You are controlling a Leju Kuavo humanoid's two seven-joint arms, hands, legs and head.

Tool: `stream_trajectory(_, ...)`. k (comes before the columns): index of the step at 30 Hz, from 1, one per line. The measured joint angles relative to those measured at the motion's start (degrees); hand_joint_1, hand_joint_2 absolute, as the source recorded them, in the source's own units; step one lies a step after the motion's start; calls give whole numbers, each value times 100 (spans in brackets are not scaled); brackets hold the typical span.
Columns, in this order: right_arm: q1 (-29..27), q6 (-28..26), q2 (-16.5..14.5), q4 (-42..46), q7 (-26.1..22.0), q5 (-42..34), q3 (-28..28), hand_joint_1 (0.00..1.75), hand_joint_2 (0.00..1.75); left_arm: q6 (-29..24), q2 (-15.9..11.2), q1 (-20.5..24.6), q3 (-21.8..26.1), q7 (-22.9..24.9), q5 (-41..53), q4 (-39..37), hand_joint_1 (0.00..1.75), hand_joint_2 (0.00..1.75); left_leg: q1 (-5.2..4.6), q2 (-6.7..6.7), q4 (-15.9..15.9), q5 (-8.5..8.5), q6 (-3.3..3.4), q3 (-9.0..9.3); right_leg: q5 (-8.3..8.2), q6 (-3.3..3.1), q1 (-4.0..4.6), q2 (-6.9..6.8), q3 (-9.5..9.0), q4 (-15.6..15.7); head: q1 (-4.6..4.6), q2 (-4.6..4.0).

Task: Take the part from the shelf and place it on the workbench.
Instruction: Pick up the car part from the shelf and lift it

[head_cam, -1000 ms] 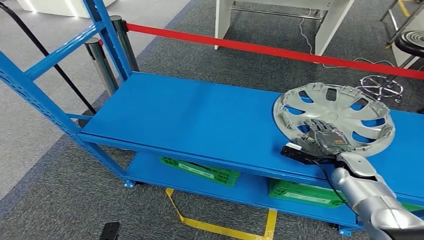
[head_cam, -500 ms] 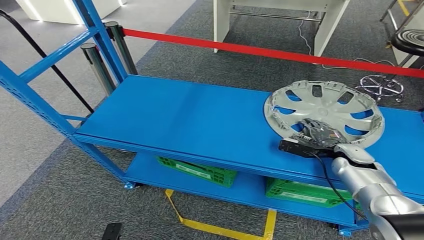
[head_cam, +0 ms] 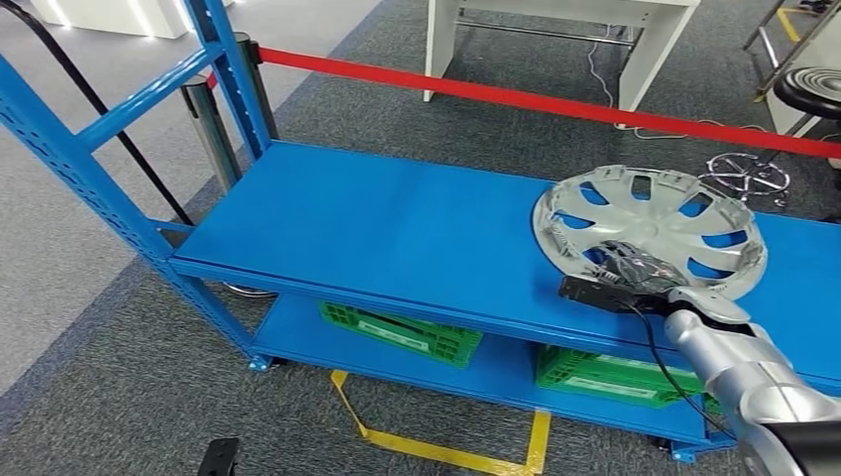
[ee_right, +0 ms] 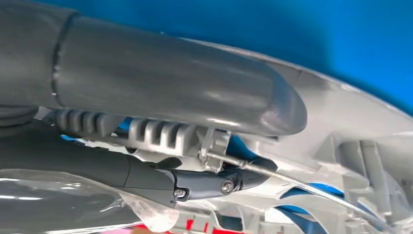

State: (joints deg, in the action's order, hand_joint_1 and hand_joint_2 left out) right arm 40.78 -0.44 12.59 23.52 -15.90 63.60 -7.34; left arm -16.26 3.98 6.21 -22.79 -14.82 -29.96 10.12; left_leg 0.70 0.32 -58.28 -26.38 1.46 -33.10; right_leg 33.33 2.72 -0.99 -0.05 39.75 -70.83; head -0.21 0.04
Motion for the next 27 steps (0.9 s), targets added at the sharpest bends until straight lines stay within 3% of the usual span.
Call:
stream_trajectory(1, -1, 72, 32, 0, -75, -38, 0, 0, 0, 3, 1, 2, -5, 5, 9, 0, 0, 0, -12, 4, -1, 1, 10, -5, 62, -4, 2, 0, 119, -256, -1, 0)
stream_trajectory(2, 2, 134, 71, 0, -144, -78, 0, 0, 0, 4, 1, 3, -14, 10, 22, 0, 0, 0, -21, 4, -2, 2, 17, -6, 17, -15, 5, 0, 137, -305, -1, 0)
stream_trajectory(3, 8, 179, 114, 3, -213, -122, 0, 0, 0, 4, 3, 6, -25, 14, 34, 0, 0, 0, -26, -1, -3, 3, 18, 0, -131, -34, 11, 0, 31, -112, 0, 0)
stream_trajectory(5, 28, 206, 185, 26, -325, -197, -2, 0, 0, 0, 12, 18, -47, 17, 52, 0, 0, 0, -32, -12, -5, 1, 13, 15, -489, -91, 37, -3, -395, 696, 0, 0)
stream_trajectory(7, 45, 135, 220, 63, -369, -236, -5, 0, 0, -3, 26, 38, -71, 17, 56, 0, 0, 0, -38, -22, -10, 7, -23, 6, -623, -128, 69, -3, -700, 1260, -4, 0)
stream_trajectory(11, -87, -737, 228, 203, -342, -269, -15, 0, 0, -25, 45, 48, -117, 10, 33, 0, 0, 0, -16, -35, -46, -5, -148, -34, -668, -194, 76, -8, -770, 1399, -7, 0)
stream_trajectory(13, -206, -1292, 218, 308, -315, -279, -19, 0, 0, -41, 48, 52, -131, 2, 12, 0, 0, 0, -14, -40, -423, -250, -200, -204, -704, -237, 44, -22, -778, 1440, -14, 0)
stream_trajectory(15, -326, -1617, 205, 398, -299, -287, -20, 0, 0, -52, 48, 47, -137, -2, -1, 0, 0, 0, -6, -41, -1153, -601, -240, -537, -706, -253, 44, -28, -762, 1437, -16, 0)
stream_trajectory(16, -390, -1699, 197, 439, -297, -293, -20, 0, 0, -57, 48, 40, -138, -2, -4, 0, 0, 0, -2, -41, -1442, -689, -253, -671, -705, -253, 44, -29, -758, 1435, -15, 0)
stream_trajectory(17, -448, -1746, 191, 480, -297, -302, -21, 0, 0, -59, 48, 34, -139, -2, -7, 0, 0, 0, 0, -41, -1554, -668, -261, -730, -702, -252, 43, -28, -757, 1431, -15, 0)
stream_trajectory(18, -490, -1769, 186, 518, -298, -311, -21, 0, 0, -60, 48, 30, -140, -2, -7, 0, 0, 0, 2, -40, -1433, -531, -263, -684, -698, -248, 40, -25, -758, 1424, -17, 0)
stream_trajectory(21, -532, -1752, 180, 596, -299, -319, -24, 0, 0, -60, 42, 37, -141, -2, -5, 0, 0, 0, 0, -43, -360, 14, -229, -222, -664, -205, 43, -13, -749, 1383, -15, 0)
stream_trajectory(23, -529, -1654, 181, 614, -283, -239, -49, 0, 0, -63, 37, 43, -143, -1, -5, 0, 0, 0, -20, -47, -38, 63, -178, -105, -657, -151, 55, -7, -709, 1364, -8, 1)
stream_trajectory(27, -481, -1441, 187, 619, -209, -4, -189, 0, 0, -78, 34, 52, -151, 7, -5, 0, 0, 0, -19, -37, 36, 89, -41, -96, -638, -50, 33, -3, -655, 1370, -2, 2)
